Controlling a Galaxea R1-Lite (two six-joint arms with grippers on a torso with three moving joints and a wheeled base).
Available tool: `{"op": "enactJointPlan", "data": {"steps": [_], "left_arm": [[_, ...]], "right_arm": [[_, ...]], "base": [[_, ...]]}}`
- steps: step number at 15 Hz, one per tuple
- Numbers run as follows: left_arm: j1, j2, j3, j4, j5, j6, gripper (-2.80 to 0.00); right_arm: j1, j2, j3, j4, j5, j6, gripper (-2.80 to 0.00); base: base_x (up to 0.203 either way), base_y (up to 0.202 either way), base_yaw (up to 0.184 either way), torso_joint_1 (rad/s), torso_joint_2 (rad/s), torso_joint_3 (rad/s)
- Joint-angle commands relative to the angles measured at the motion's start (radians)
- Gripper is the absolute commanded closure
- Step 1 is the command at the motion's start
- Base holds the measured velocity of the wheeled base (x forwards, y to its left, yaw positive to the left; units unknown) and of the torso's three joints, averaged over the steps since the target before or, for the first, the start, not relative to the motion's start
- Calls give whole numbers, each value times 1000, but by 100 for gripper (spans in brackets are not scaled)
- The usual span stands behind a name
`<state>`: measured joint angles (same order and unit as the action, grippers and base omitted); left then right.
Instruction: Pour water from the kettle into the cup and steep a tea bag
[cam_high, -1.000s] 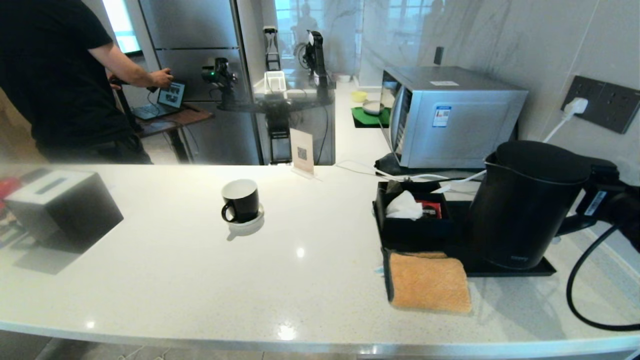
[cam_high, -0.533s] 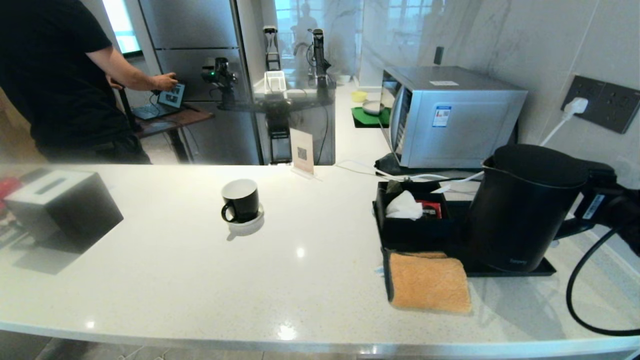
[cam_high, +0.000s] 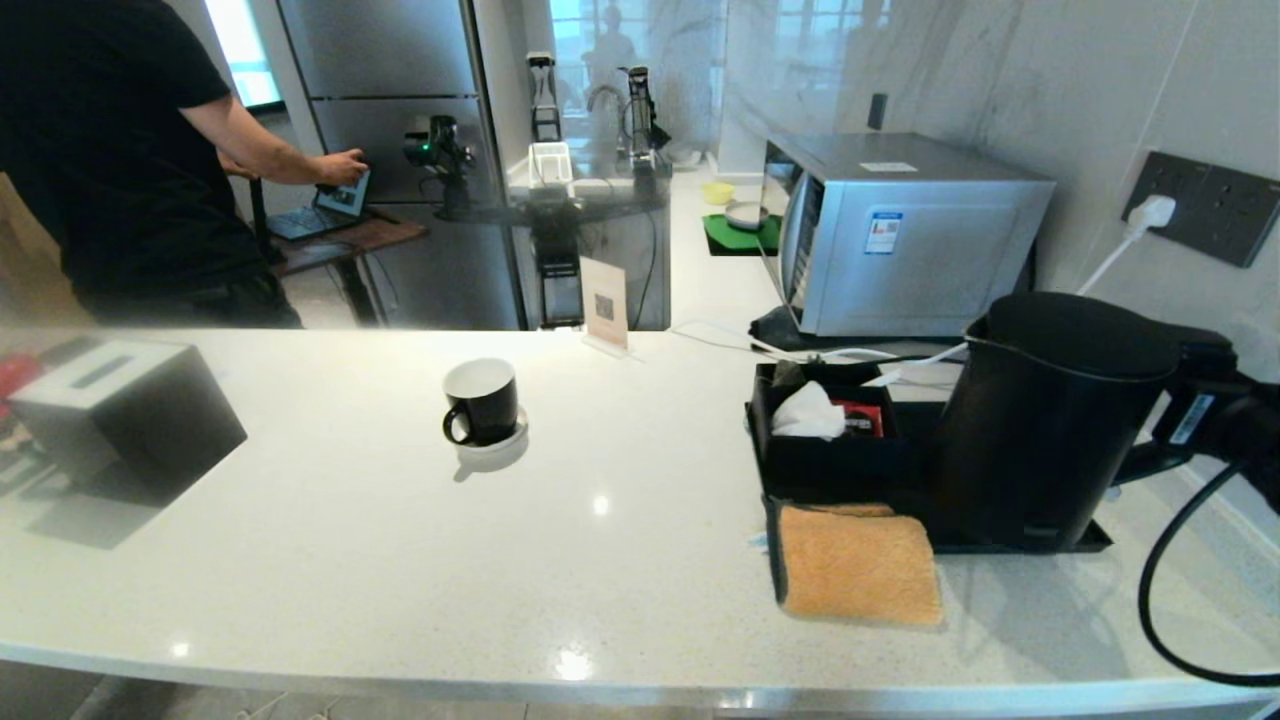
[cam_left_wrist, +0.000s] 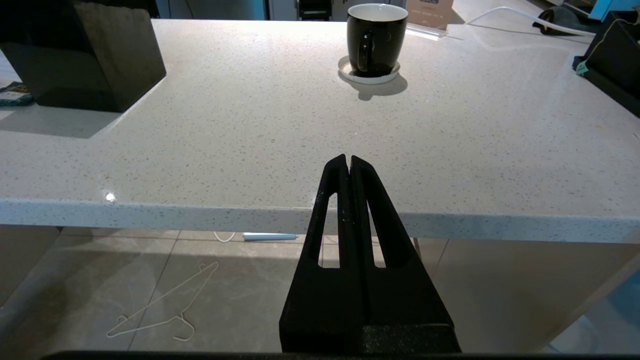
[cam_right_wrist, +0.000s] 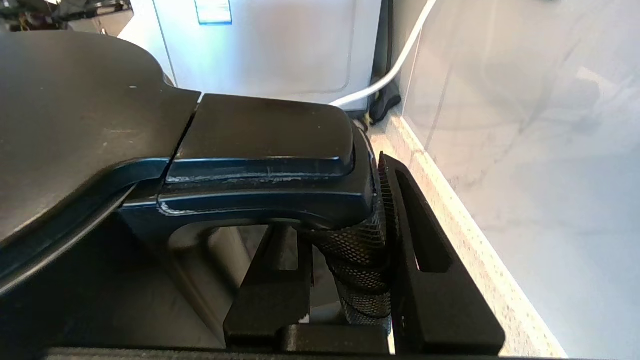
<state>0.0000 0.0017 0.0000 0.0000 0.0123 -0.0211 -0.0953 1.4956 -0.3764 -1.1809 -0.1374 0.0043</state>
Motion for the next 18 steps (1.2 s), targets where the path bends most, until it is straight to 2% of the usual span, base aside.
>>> {"op": "enactJointPlan", "data": {"steps": [1,18], "left_arm": [[0,1,0,0,0,1,0],[0,1,0,0,0,-8,0]], "right_arm": [[0,-5,5,-9,-1,0,0],[26,-6,22,-11,-6,-6,0]], "base": [[0,0,0,0,0,0],[0,0,0,0,0,0]]}}
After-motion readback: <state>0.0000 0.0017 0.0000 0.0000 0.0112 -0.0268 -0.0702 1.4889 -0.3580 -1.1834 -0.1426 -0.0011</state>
